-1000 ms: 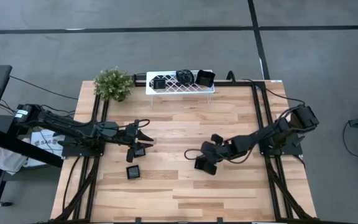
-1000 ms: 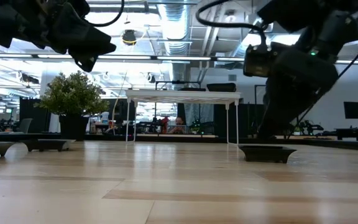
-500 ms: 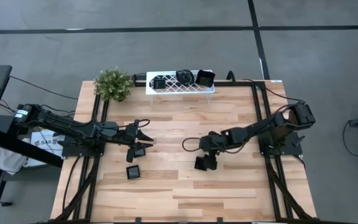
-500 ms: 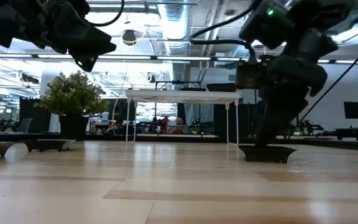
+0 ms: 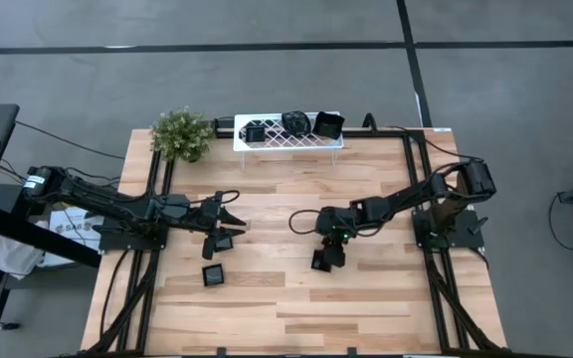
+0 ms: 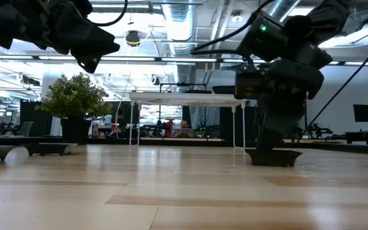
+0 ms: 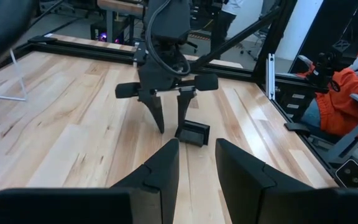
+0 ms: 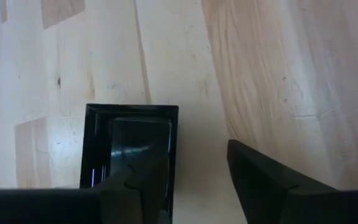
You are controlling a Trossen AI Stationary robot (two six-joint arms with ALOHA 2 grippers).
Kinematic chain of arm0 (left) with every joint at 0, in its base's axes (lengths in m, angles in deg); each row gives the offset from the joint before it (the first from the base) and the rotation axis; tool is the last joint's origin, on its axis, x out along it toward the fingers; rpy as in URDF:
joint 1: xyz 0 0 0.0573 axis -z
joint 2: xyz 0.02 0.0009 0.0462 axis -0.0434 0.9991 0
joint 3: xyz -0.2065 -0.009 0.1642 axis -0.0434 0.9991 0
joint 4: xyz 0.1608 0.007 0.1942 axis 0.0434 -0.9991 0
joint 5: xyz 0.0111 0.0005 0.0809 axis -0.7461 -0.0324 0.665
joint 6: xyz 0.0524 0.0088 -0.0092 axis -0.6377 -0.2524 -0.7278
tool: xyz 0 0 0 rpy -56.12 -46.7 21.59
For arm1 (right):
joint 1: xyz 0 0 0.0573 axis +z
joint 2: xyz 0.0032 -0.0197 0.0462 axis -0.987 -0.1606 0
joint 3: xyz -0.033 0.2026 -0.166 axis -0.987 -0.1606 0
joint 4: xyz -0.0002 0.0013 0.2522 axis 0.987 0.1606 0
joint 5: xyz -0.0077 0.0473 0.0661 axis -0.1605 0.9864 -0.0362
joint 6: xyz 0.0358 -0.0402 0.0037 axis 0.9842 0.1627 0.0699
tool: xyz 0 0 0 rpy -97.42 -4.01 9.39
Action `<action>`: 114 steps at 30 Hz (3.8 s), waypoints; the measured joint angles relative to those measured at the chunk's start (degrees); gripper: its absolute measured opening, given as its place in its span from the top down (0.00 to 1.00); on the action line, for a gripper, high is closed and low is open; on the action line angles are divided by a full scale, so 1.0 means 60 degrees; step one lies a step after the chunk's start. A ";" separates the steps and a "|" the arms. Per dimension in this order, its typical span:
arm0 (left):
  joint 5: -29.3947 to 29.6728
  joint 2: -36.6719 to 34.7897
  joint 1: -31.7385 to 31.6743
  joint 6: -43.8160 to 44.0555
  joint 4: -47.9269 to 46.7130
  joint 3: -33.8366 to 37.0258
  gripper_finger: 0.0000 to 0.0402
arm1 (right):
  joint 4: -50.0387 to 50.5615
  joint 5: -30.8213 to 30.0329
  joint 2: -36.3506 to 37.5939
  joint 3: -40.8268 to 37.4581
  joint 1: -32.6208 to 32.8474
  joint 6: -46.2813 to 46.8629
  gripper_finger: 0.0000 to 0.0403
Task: Pick & Place Mini shaped plates
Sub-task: Stack the black square plate on top of the black square plate on the shelf
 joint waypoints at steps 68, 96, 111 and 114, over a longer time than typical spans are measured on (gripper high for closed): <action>0.0485 0.0000 0.0041 -0.1075 0.0008 0.0000 0.74 | -0.0541 -0.2053 0.0343 0.2665 -0.0838 -0.0044 1.00; 0.2060 0.1982 0.0519 -0.3425 0.0840 -0.0047 0.59 | -0.2637 -0.3626 0.0339 0.2664 -0.0798 0.1456 1.00; 0.5760 0.2022 0.2178 -0.9368 0.1108 -0.0085 0.62 | -0.2335 -0.2038 0.0339 0.2665 -0.1377 0.4283 1.00; 0.5757 0.2022 0.2178 -1.0121 0.1614 -0.0087 0.64 | -0.2335 -0.1402 0.0339 0.2668 -0.1608 0.4548 1.00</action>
